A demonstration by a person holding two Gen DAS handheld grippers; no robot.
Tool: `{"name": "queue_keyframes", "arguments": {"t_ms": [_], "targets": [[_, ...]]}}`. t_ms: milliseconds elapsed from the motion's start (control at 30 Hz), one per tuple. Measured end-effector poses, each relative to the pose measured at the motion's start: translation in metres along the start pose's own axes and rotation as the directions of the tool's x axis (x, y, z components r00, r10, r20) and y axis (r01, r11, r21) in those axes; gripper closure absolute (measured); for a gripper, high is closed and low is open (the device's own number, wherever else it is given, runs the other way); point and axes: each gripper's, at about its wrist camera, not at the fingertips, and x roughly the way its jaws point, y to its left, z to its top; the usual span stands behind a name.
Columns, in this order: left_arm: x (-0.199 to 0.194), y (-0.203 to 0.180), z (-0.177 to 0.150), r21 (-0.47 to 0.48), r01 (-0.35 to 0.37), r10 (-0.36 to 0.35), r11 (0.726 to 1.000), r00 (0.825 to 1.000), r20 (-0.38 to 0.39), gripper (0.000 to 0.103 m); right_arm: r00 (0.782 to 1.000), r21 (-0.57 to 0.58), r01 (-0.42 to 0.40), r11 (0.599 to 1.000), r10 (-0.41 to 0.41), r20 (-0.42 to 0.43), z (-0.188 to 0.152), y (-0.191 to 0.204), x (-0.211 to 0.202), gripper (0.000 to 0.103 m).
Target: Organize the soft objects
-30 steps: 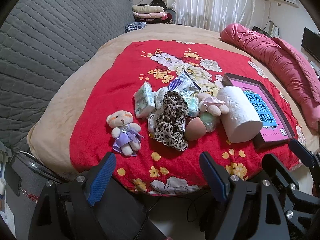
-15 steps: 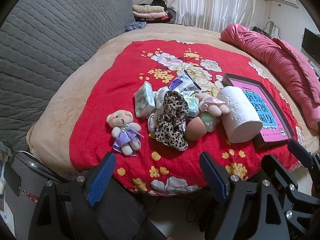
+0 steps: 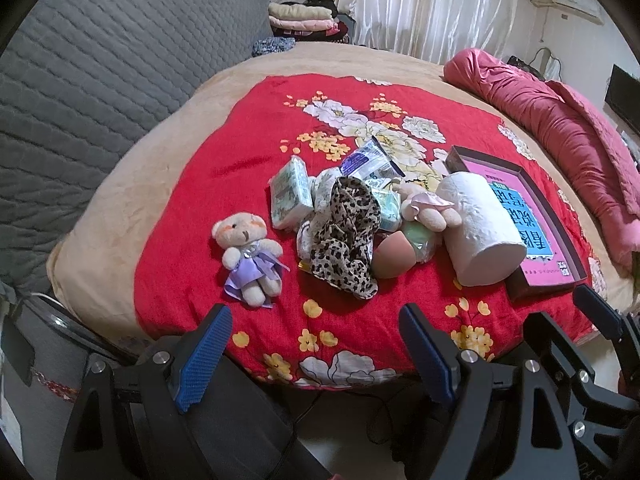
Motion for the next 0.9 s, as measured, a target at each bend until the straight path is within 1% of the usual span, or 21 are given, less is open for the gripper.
{"name": "queue_keyframes", "arguments": {"t_ms": [233,333,533,700,900], "targets": [[0.013,0.023,0.004,-0.071,0.026,-0.029,0.997,0.999,-0.045,0.019,1.0,-0.01,-0.013,1.0,0.013,-0.01,0.002,0.002,0.008,0.02],[0.026,0.041,0.007,-0.132,0.063,-0.073,0.989,0.994,-0.077,0.019,0.999,-0.025,-0.033,0.999,0.032,-0.019,0.003,0.007,0.013,0.021],[0.053,0.072,0.016,-0.223,0.045,-0.072,0.974,0.991,-0.113,0.019,0.995,-0.015,-0.087,0.996,0.086,-0.045,0.006,0.014,0.03,0.021],[0.082,0.09,0.026,-0.291,0.057,-0.1,0.955,0.986,-0.133,0.019,0.989,0.034,-0.117,0.993,0.119,-0.085,0.011,0.014,0.054,0.021],[0.121,0.09,0.034,-0.309,0.04,-0.105,0.95,0.975,-0.197,0.019,0.984,0.075,-0.122,0.99,0.13,-0.125,0.013,0.015,0.08,0.021]]}}
